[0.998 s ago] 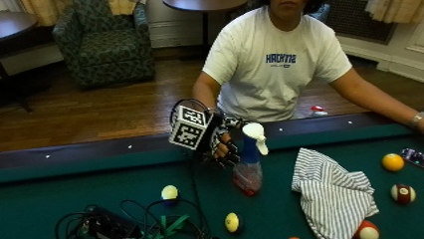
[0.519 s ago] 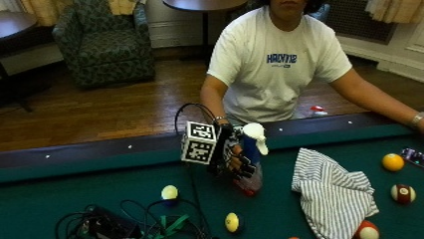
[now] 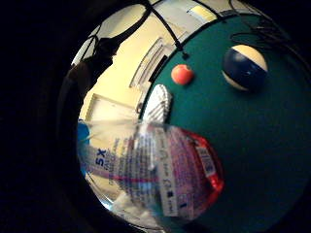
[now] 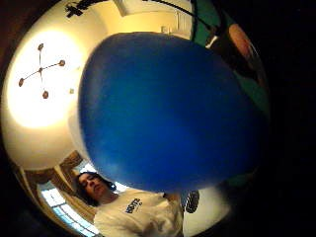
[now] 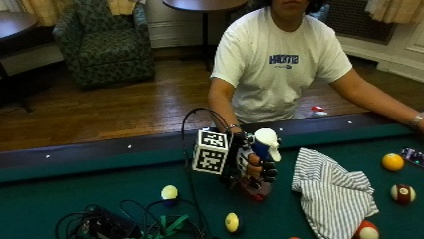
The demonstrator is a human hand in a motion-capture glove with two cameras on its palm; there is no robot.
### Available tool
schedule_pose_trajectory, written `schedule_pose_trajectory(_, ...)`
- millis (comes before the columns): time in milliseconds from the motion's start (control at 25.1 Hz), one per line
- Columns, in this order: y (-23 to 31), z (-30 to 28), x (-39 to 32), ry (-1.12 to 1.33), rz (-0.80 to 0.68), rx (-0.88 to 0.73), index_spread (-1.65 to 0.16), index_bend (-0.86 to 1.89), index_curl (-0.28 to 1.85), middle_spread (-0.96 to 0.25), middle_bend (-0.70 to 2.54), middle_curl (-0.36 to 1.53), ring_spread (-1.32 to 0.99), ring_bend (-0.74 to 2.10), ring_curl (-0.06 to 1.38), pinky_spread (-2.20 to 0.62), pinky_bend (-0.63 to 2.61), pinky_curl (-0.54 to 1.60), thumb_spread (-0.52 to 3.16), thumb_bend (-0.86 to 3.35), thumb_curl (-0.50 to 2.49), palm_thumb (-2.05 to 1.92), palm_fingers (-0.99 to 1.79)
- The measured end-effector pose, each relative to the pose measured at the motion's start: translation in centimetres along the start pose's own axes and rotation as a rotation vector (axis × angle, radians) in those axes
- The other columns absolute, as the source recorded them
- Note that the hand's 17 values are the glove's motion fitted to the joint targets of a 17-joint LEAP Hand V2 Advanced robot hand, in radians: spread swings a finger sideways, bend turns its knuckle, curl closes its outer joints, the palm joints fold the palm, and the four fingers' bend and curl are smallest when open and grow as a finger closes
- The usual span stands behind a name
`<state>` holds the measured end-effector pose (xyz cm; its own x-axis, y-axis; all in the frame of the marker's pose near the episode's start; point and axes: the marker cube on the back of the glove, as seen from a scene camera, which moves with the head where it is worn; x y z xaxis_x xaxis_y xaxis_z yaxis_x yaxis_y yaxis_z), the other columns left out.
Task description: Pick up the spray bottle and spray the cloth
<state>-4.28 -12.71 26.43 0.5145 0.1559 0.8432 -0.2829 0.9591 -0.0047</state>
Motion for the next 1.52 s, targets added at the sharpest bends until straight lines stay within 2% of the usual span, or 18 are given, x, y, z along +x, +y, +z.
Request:
schedule_pose_trajectory(200, -1.0, 1.4, -0.3, 0.020, 0.007, 0.007, -0.34, 0.26, 0.29, -0.22, 0.43, 0.41, -0.22, 0.54, 0.34, 0.08, 0.07, 0.24, 0.83, -0.02, 0.36, 0.75, 0.97)
schedule_pose_trajectory(359, -1.5, 1.7, -0.7, 0.027, 0.009, 0.043, -0.32, 0.24, 0.32, -0.24, 0.45, 0.43, -0.23, 0.57, 0.35, 0.02, 0.15, 0.24, 0.84, 0.01, 0.38, 0.84, 1.16)
schedule_pose_trajectory(479, -1.3, 1.4, -0.8, 0.020, 0.011, 0.133, -0.31, 0.14, 0.32, -0.24, 0.42, 0.43, -0.22, 0.59, 0.37, -0.09, 0.33, 0.30, 0.73, 0.02, 0.43, 0.91, 1.25)
schedule_pose_trajectory(559, -0.9, 1.0, -0.8, 0.023, 0.006, 0.205, -0.31, 0.25, 0.36, -0.23, 0.46, 0.45, -0.23, 0.57, 0.38, -0.18, 0.35, 0.31, 0.61, 0.02, 0.47, 0.94, 1.40)
schedule_pose_trajectory(758, -0.1, -0.5, -2.5, 0.055, -0.049, 0.270, -0.30, 0.30, 0.40, -0.23, 0.52, 0.48, -0.22, 0.59, 0.41, -0.25, 0.36, 0.34, 0.46, -0.01, 0.53, 0.96, 1.43)
schedule_pose_trajectory(1277, -3.2, -9.8, -18.7, 0.217, -0.230, 0.265, -0.29, 0.35, 0.48, -0.23, 0.56, 0.51, -0.22, 0.67, 0.45, -0.31, 0.41, 0.38, 0.28, -0.03, 0.63, 0.96, 1.42)
schedule_pose_trajectory(1516, -4.8, -10.3, -24.5, 0.334, -0.285, 0.188, -0.29, 0.37, 0.50, -0.23, 0.58, 0.52, -0.22, 0.67, 0.46, -0.33, 0.42, 0.39, 0.23, -0.03, 0.66, 0.96, 1.41)
